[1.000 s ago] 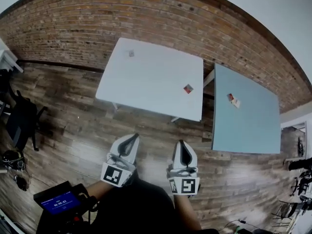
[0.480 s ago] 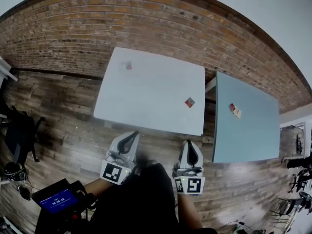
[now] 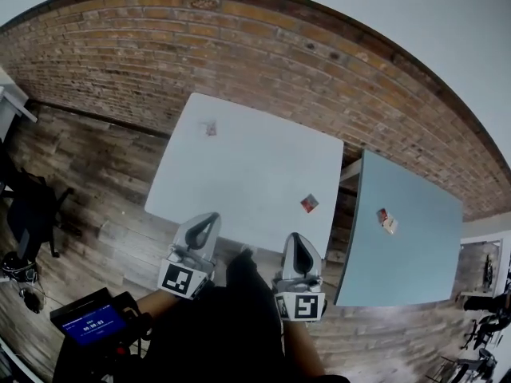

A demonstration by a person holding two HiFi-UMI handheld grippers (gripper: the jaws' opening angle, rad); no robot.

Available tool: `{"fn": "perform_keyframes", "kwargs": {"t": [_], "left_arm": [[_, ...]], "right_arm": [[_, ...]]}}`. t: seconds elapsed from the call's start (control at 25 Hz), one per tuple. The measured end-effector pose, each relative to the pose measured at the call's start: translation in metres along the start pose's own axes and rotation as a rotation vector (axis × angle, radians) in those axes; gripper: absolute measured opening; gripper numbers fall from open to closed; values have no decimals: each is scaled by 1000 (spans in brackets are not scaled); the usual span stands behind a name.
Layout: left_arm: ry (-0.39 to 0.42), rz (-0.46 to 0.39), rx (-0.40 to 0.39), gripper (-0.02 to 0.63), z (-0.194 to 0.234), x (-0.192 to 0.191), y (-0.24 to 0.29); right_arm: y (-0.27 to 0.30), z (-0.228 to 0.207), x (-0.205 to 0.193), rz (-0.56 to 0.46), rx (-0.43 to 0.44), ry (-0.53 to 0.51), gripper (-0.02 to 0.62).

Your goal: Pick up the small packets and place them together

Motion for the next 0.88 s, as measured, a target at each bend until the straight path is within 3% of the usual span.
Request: {"fn": "perform_keyframes", "kwargs": {"t": [0.12, 0.36, 0.56, 0.72, 0.88], "left_arm": [[10, -8, 35, 0, 9, -7, 35], [-14, 28, 181, 2, 52, -4, 83], [1, 92, 149, 2, 92, -26, 130], [-40, 160, 156, 63, 130, -53, 156], [-58, 225, 158, 64, 163, -84, 185]], "right_arm": [[30, -30, 5, -20, 43, -7, 2], [79, -72, 7, -12, 91, -8, 2], [113, -84, 16, -18, 69, 93, 2], [137, -75, 25, -21, 51, 112, 2], [164, -71, 21, 4, 48, 113, 2]]}}
Point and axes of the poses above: the fingertips, and each gripper's own axes: y forward along the fingers, z to its left, x out of its top, the point moved 2 cm from there along -y, backward along the fingers, and after that the axes turned 5 degrees about x, right-handed, at the moved point
